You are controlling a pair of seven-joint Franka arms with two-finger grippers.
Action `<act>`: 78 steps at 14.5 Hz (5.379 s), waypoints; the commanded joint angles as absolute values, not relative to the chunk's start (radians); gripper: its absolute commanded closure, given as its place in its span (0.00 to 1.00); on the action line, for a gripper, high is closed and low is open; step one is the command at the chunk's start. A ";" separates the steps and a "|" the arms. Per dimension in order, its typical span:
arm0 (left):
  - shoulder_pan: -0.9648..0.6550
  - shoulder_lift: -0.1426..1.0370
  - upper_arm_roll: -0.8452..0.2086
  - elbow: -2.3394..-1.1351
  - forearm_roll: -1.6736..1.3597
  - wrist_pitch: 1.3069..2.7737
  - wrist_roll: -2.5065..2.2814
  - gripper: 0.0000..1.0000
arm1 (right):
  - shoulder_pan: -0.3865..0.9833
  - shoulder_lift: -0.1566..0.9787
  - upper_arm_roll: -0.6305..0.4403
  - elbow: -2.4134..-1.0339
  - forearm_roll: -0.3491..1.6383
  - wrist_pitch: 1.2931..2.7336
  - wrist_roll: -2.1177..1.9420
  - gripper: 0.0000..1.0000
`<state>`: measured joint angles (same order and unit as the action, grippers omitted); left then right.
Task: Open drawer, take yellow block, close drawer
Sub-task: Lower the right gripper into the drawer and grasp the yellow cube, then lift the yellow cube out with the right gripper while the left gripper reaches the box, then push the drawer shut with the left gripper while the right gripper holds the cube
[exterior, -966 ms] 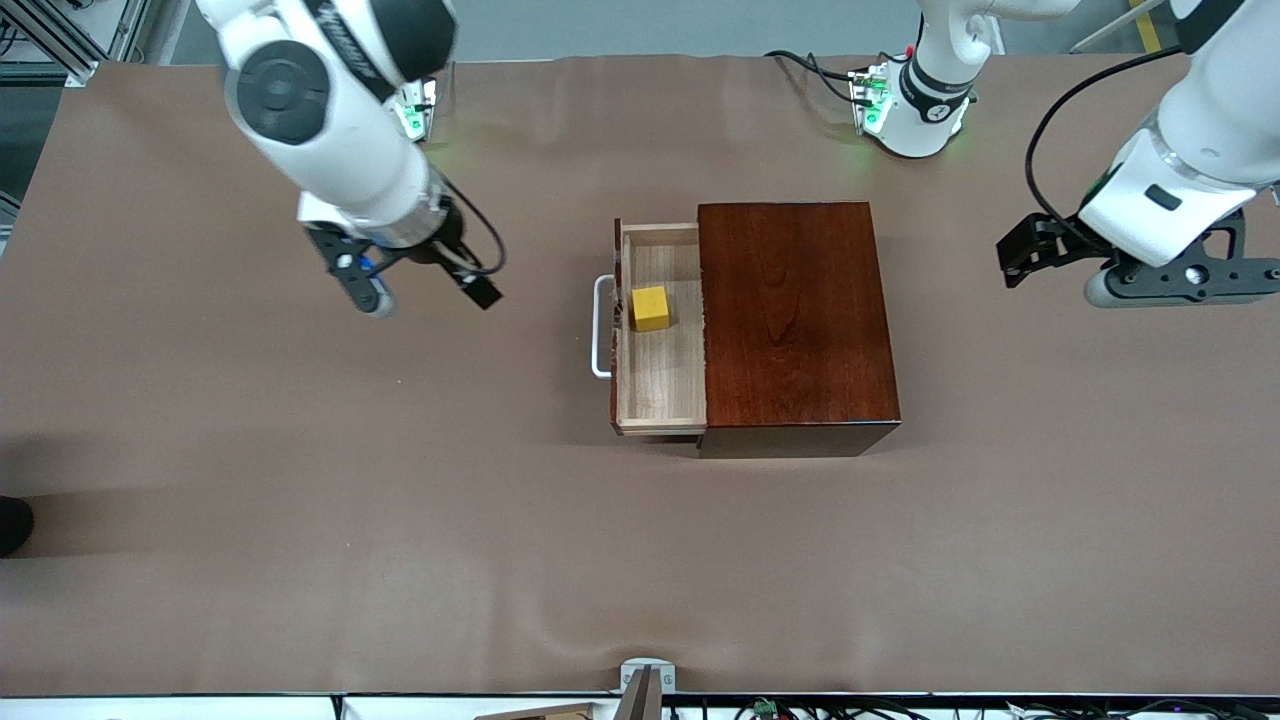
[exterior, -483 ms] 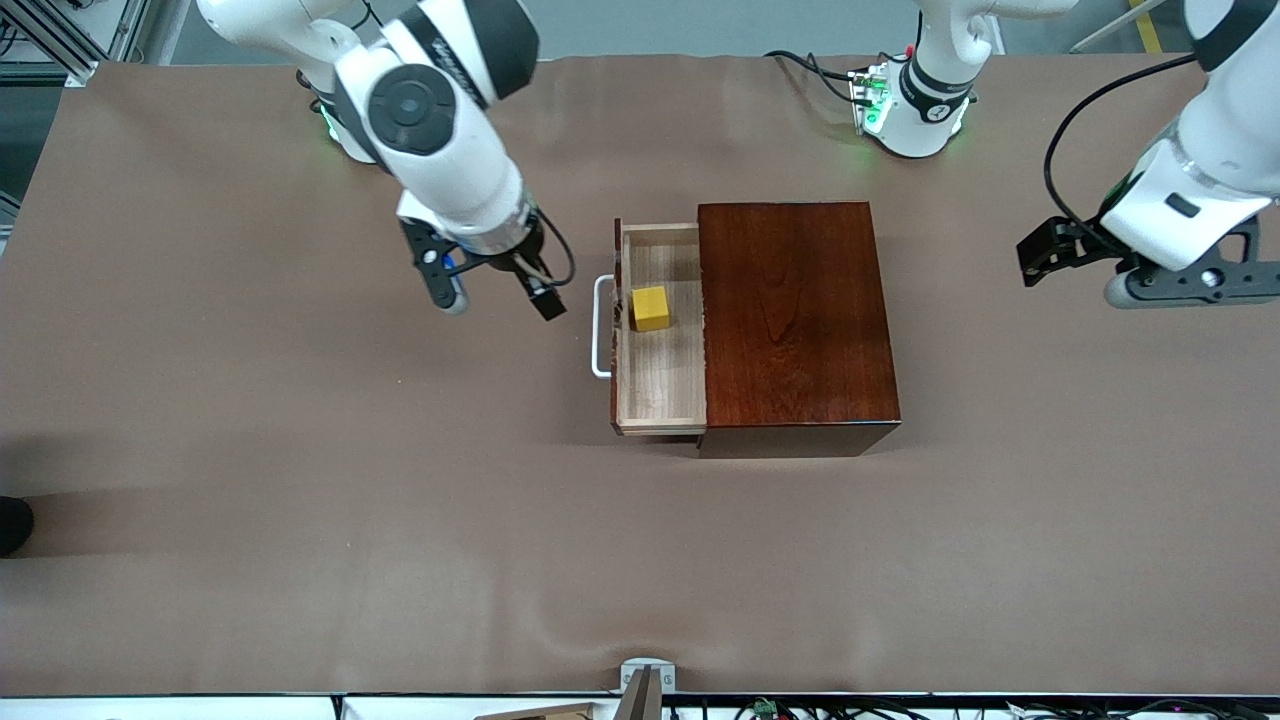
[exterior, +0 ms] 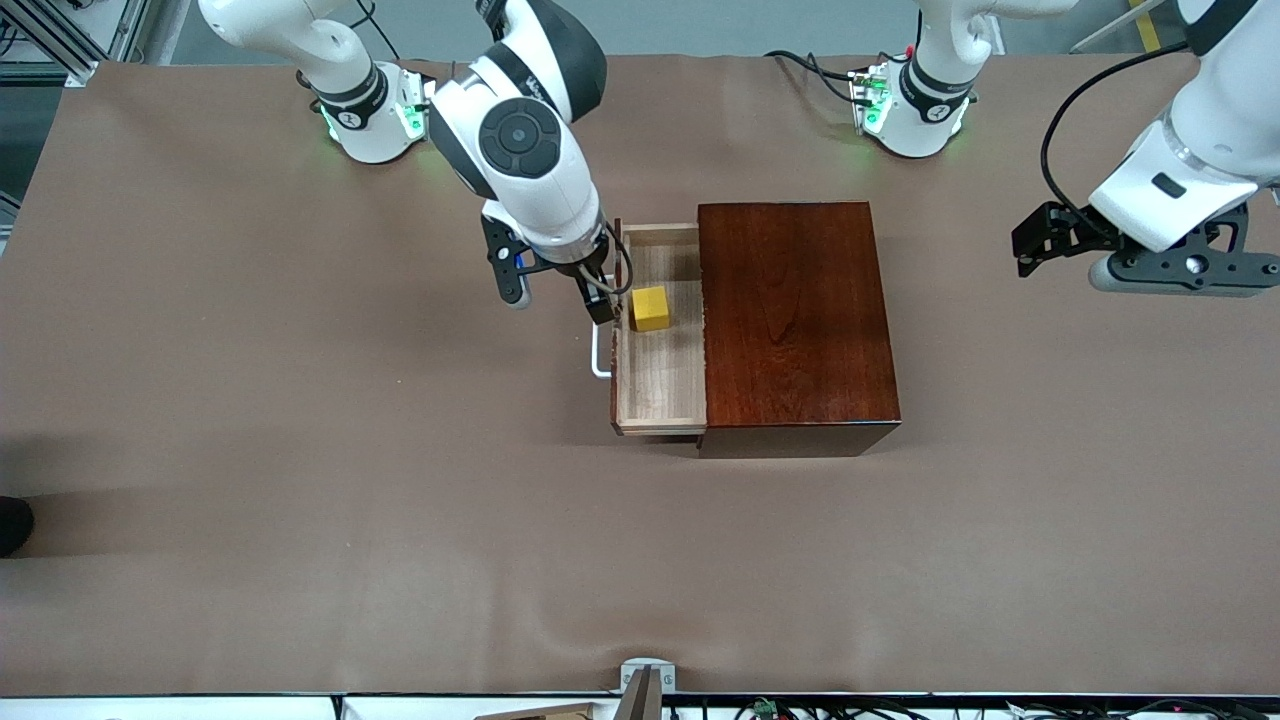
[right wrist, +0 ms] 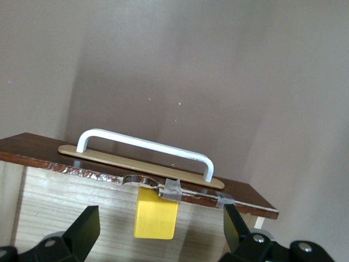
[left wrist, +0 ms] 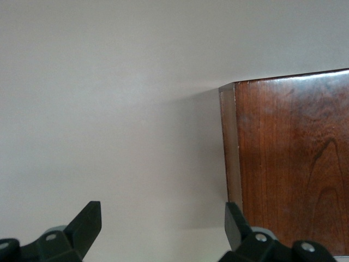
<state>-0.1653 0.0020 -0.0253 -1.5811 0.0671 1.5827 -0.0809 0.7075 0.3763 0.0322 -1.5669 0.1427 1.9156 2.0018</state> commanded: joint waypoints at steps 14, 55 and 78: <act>-0.048 -0.052 -0.129 -1.601 0.048 1.582 -0.058 0.00 | 0.798 0.548 0.023 -1.463 0.143 2.002 2.235 0.00; -0.043 -0.041 -0.124 -1.583 0.043 1.552 -0.081 0.00 | 0.652 0.525 0.026 -1.223 0.098 1.748 2.005 0.98; -0.448 0.446 -0.414 -1.327 0.215 1.797 -1.021 0.00 | 0.212 0.339 0.017 -1.543 -0.006 1.712 0.841 1.00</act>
